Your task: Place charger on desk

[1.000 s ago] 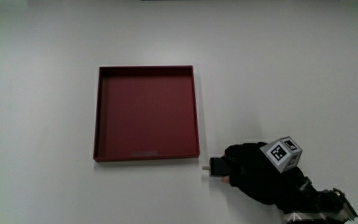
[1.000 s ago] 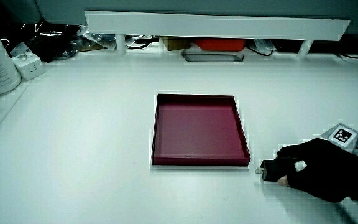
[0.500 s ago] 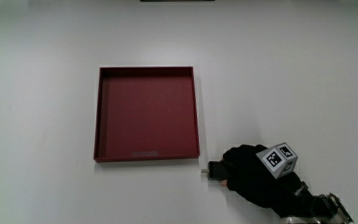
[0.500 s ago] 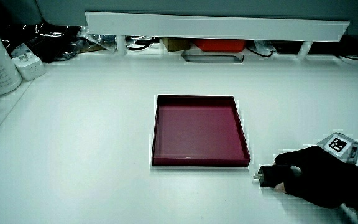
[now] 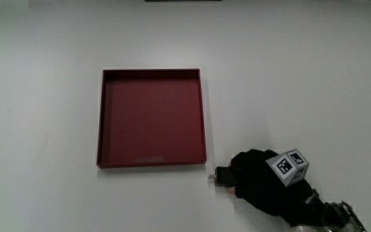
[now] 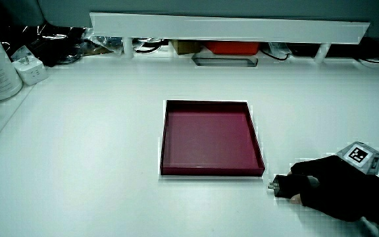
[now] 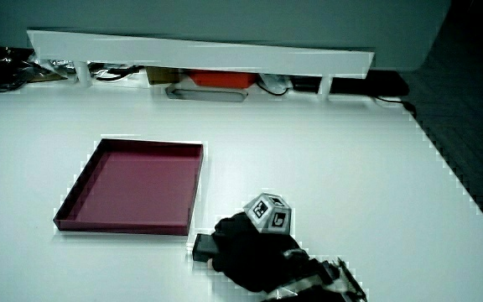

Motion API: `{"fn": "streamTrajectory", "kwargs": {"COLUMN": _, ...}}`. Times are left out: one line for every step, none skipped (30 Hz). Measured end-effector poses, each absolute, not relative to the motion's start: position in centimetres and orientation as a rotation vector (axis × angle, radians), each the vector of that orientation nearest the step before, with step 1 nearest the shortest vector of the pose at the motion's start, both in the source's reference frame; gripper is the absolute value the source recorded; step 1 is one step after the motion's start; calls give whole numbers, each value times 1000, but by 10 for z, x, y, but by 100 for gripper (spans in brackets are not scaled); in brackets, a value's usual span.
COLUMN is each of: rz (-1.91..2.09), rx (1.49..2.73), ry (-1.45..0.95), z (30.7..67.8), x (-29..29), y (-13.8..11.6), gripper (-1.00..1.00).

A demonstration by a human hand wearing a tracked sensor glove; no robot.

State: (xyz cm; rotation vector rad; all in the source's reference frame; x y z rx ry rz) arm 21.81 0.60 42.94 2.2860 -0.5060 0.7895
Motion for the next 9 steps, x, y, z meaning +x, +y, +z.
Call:
{"fn": "streamTrajectory", "kwargs": {"rz": 752, "rx": 2298, "ry": -471, "z": 424, "x": 219, "y": 1, "gripper": -100}}
{"fn": "streamTrajectory", "kwargs": {"rz": 586, "rx": 2375, "ry": -419, "z": 442, "x": 231, "y": -2, "gripper": -100}}
{"fn": "streamTrajectory", "kwargs": {"rz": 595, "rx": 2388, "ry": -402, "z": 435, "x": 231, "y": -8, "gripper": -100}}
{"fn": "streamTrajectory", "kwargs": {"rz": 605, "rx": 2399, "ry": -384, "z": 429, "x": 230, "y": -14, "gripper": -100}}
{"fn": "streamTrajectory", "kwargs": {"rz": 600, "rx": 2400, "ry": -365, "z": 429, "x": 232, "y": -19, "gripper": -100}}
{"fn": "streamTrajectory", "kwargs": {"rz": 596, "rx": 2401, "ry": -347, "z": 429, "x": 235, "y": -24, "gripper": -100}}
{"fn": "streamTrajectory", "kwargs": {"rz": 524, "rx": 2447, "ry": -369, "z": 427, "x": 237, "y": -29, "gripper": -100}}
{"fn": "streamTrajectory", "kwargs": {"rz": 486, "rx": 2475, "ry": -371, "z": 431, "x": 241, "y": -35, "gripper": -100}}
{"fn": "streamTrajectory", "kwargs": {"rz": 530, "rx": 2383, "ry": -329, "z": 409, "x": 230, "y": -41, "gripper": -100}}
